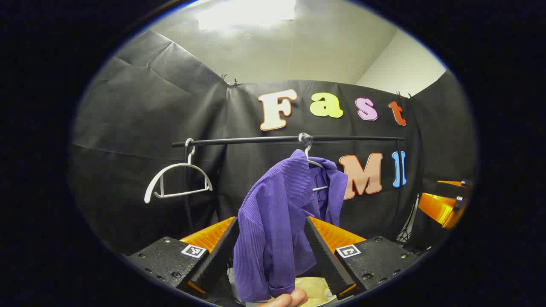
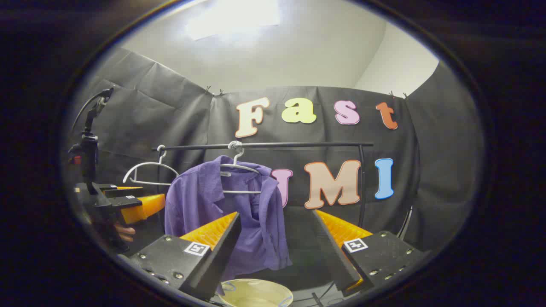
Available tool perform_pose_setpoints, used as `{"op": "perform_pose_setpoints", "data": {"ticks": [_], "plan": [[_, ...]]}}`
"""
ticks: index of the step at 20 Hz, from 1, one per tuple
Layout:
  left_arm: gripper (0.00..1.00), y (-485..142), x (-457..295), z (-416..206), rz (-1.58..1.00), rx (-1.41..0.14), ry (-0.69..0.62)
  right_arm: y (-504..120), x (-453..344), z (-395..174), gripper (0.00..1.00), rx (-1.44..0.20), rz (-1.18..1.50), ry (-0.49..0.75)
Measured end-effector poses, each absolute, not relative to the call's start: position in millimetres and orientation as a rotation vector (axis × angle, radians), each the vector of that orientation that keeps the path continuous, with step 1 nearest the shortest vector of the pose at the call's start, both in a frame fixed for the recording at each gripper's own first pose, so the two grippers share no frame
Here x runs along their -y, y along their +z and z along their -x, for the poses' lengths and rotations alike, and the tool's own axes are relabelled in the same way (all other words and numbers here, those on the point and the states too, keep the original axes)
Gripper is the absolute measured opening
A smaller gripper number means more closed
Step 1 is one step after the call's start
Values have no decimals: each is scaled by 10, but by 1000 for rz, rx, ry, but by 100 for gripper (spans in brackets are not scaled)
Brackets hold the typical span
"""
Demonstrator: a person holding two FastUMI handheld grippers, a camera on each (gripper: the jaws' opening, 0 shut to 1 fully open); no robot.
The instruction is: Grasp the clothes on the hanger with both hands and then place them into the laundry hamper below.
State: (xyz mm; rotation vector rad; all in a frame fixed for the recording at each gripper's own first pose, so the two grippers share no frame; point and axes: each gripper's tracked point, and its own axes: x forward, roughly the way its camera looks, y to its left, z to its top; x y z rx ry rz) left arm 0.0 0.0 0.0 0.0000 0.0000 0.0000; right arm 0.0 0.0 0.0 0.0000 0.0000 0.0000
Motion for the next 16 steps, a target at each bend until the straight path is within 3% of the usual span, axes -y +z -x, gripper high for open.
{"op": "perform_pose_setpoints", "data": {"ticks": [5, 6, 7, 12, 13, 16], "plan": [[92, 31, -136, -57, -12, 15, 55, 22, 4, -5, 96, 35, -23, 8], [92, 37, -132, -78, -9, 16, 52, 56, 34, 22, 98, 58, -33, 1], [92, 16, -115, -86, -6, 8, 45, 84, 47, 41, 93, 74, -43, -5], [92, 76, -35, -184, 9, 20, 16, 1, 210, -37, 93, 52, -33, -21], [92, 77, 5, -201, 5, 26, 5, -11, 253, -63, 100, 46, -36, -26], [92, 43, 131, -298, 7, 22, -14, -26, 285, -151, 100, 40, -46, -17]]}}
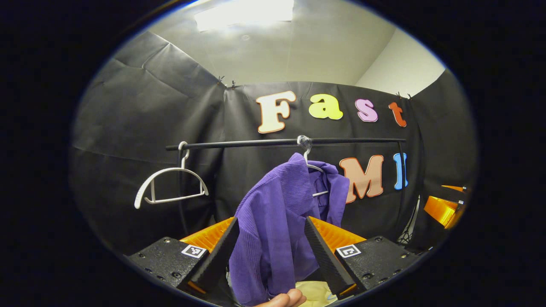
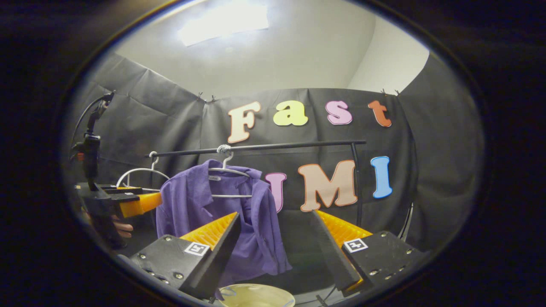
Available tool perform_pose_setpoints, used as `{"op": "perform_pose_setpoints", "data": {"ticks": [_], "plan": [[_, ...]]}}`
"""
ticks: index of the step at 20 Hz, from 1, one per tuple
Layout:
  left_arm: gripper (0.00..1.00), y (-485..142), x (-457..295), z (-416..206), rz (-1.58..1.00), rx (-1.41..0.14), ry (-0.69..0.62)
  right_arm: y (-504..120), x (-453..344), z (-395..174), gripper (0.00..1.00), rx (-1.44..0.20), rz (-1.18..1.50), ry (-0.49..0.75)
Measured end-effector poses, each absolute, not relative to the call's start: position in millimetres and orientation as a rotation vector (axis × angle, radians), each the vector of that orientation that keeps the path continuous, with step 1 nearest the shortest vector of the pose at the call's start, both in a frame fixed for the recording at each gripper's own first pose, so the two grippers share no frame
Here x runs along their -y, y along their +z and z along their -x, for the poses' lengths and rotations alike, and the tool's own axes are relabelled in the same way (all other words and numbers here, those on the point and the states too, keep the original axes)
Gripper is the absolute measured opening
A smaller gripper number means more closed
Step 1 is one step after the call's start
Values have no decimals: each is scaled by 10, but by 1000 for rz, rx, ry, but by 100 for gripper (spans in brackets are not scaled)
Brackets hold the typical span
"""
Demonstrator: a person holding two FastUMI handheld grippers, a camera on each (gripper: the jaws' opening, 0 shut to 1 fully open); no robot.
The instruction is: Grasp the clothes on the hanger with both hands and then place them into the laundry hamper below.
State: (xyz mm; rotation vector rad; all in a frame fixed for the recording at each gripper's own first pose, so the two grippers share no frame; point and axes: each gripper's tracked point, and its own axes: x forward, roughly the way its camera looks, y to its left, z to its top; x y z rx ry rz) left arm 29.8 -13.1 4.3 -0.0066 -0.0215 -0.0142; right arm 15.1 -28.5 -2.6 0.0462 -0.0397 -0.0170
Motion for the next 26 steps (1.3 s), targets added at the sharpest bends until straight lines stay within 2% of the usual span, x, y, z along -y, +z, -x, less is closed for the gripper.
{"op": "perform_pose_setpoints", "data": {"ticks": [1, 2, 7, 8, 10, 14, 15, 16, 17, 20, 21, 22, 23, 26], "plan": [[92, 15, 153, -345, 13, 19, -10, -33, 274, -186, 93, 43, -43, -9], [92, -3, 153, -392, 21, 20, 2, -55, 258, -229, 98, 45, -37, 0], [92, -367, 371, -598, 45, -30, 19, -132, 252, -504, 98, 58, -25, 12], [95, -423, 365, -619, 36, -30, 42, -183, 212, -580, 98, 55, -21, 23], [92, -568, 291, -667, 20, -30, 113, -336, 180, -742, 98, 27, -18, 43], [90, -984, 296, -777, -12, -96, 155, -696, 169, -1067, 99, -43, -41, 76], [91, -1056, 252, -832, -16, -107, 179, -782, 168, -1159, 98, -56, -45, 80], [95, -1131, 194, -864, -11, -120, 212, -878, 180, -1229, 94, -72, -49, 83], [95, -1202, 147, -915, -8, -123, 232, -976, 179, -1305, 98, -88, -53, 85], [92, -1295, 56, -1020, -17, -122, 285, -1221, 98, -1565, 98, -124, -49, 120], [94, -1347, 32, -1063, -9, -133, 293, -1296, 62, -1658, 94, -134, -39, 138], [85, -1392, 32, -1121, 6, -141, 284, -1374, -1, -1754, 98, -148, -28, 163], [78, -1412, 76, -1179, 19, -136, 258, -1441, -77, -1853, 98, -156, -18, 189], [34, -1518, -2, -1284, 17, -146, 239, -1589, -284, -2083, 99, -168, -1, 259]]}}
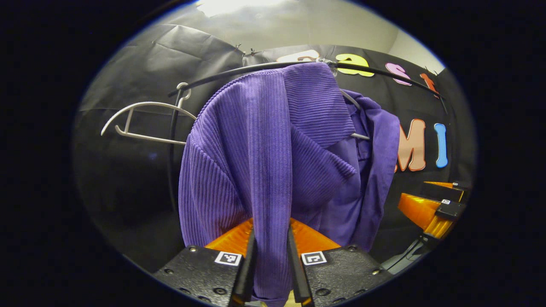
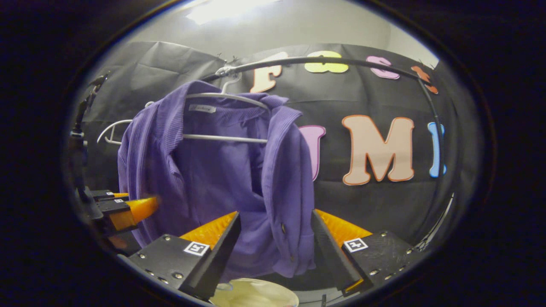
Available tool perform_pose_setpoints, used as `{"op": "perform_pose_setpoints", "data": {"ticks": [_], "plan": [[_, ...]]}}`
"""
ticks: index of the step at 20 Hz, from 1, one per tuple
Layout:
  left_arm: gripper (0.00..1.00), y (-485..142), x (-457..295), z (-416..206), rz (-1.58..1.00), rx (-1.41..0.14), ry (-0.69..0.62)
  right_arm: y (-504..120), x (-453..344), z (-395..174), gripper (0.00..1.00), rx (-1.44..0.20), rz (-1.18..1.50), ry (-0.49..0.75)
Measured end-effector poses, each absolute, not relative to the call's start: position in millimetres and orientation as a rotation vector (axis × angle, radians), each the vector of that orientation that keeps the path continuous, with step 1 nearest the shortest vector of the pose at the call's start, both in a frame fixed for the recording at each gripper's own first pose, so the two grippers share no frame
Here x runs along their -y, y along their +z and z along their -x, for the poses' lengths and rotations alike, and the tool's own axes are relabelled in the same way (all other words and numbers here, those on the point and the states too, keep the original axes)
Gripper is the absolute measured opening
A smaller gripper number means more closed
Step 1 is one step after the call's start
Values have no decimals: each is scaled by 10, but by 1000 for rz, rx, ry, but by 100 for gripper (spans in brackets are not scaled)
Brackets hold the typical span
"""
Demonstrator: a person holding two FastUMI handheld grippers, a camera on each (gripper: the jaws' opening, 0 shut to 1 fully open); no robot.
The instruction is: Grasp the clothes on the hanger with both hands and then place them into the laundry hamper below.
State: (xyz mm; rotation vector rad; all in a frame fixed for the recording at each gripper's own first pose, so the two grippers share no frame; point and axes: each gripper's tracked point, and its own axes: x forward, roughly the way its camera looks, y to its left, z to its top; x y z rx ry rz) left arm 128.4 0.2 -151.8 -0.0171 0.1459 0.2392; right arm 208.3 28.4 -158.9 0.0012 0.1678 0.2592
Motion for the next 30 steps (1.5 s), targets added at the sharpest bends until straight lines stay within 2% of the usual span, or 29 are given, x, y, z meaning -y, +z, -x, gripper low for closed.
{"op": "perform_pose_setpoints", "data": {"ticks": [2, 4, 5, 6, 10, 11, 14, 16, 18, 20, 21, 25, 30], "plan": [[19, -1540, -56, -1265, 19, -155, 224, -1604, -322, -2240, 99, -151, -5, 273], [3, -1564, -54, -1241, -3, -176, 201, -1664, -247, -2451, 96, -166, 10, 233], [0, -1540, -15, -1230, -8, -178, 179, -1683, -175, -2535, 96, -169, 11, 201], [2, -1496, 2, -1209, 4, -177, 158, -1663, -186, -2630, 96, -162, 2, 195], [0, -1266, 85, -1130, 103, -160, 48, -1632, -317, -2907, 94, -159, -59, 221], [0, -1259, 55, -1075, 89, -166, 37, -1624, -361, -2967, 96, -159, -74, 231], [0, -1190, 34, -930, 66, -152, 8, -1702, -528, -3175, 94, -193, -103, 277], [0, -1101, 86, -871, 79, -144, -40, -1752, -415, -3285, 48, -220, -75, 222], [0, -1034, 175, -811, 112, -153, -110, -1741, -450, -3300, 1, -226, -120, 247], [0, -944, 207, -735, 118, -156, -160, -1622, -396, -3284, 1, -206, -223, 237], [1, -877, 205, -687, 113, -145, -179, -1596, -414, -3241, 4, -220, -249, 260], [0, -645, 175, -418, 76, -87, -260, -1522, -125, -3201, 1, -181, -125, 168], [0, -377, -145, -243, 39, -20, -223, -1382, -78, -3141, 1, -144, -30, 124]]}}
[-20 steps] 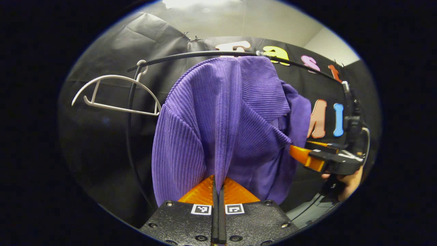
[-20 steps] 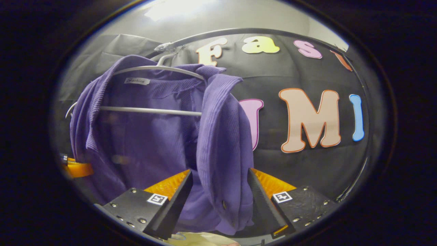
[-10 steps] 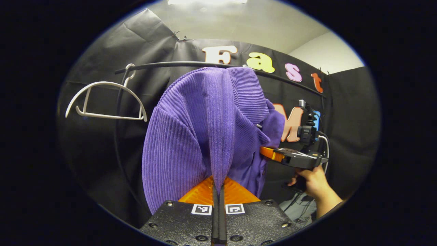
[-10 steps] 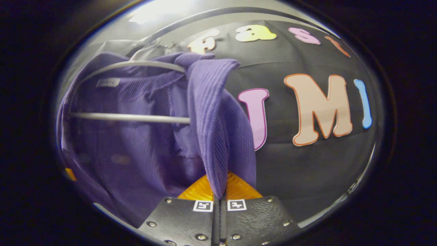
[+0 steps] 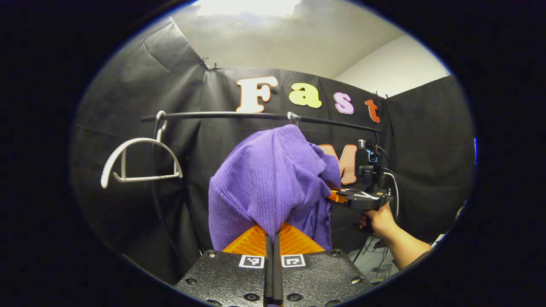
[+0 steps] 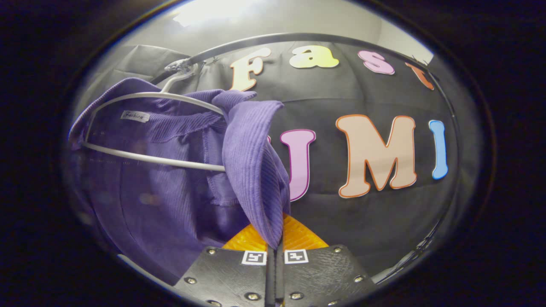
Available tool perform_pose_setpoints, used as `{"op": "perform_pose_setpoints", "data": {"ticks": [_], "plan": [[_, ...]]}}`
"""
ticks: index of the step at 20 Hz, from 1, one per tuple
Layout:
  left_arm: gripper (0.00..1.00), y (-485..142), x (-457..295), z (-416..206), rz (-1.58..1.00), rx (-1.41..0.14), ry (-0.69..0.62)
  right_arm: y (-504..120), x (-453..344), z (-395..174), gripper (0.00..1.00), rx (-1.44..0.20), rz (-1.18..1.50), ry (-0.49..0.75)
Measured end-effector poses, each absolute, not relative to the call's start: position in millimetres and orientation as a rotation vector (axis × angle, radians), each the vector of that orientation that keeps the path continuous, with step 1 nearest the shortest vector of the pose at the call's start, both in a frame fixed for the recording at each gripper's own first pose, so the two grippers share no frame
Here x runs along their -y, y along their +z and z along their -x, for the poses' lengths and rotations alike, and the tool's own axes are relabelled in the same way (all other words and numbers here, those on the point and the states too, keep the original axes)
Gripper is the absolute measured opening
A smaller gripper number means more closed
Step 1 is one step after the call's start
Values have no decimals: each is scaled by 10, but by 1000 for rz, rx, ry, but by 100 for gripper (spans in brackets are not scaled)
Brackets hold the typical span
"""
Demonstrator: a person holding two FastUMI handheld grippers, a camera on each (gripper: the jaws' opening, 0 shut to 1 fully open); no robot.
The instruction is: Grasp the clothes on the hanger with both hands and then place them into the laundry hamper below.
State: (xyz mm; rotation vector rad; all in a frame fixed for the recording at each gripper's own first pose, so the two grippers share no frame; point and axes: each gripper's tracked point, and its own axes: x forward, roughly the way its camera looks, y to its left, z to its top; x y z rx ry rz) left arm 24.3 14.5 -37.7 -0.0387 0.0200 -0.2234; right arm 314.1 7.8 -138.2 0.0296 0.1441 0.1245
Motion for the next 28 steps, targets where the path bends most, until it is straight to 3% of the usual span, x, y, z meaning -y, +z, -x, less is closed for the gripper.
{"op": "perform_pose_setpoints", "data": {"ticks": [7, 11, 21, 28], "plan": [[0, 18, -792, -268, -2, 56, -70, -1051, 252, -3056, 1, -74, -28, 7], [0, 291, -1095, -390, -1, 122, 17, -730, 603, -3048, 1, 2, 155, -168], [0, 901, -1439, -646, 69, 284, 125, -514, 642, -3428, 1, 44, 301, -263], [0, 521, -1570, -1130, 38, 190, 203, -809, 676, -3798, 1, -36, 169, -232]]}}
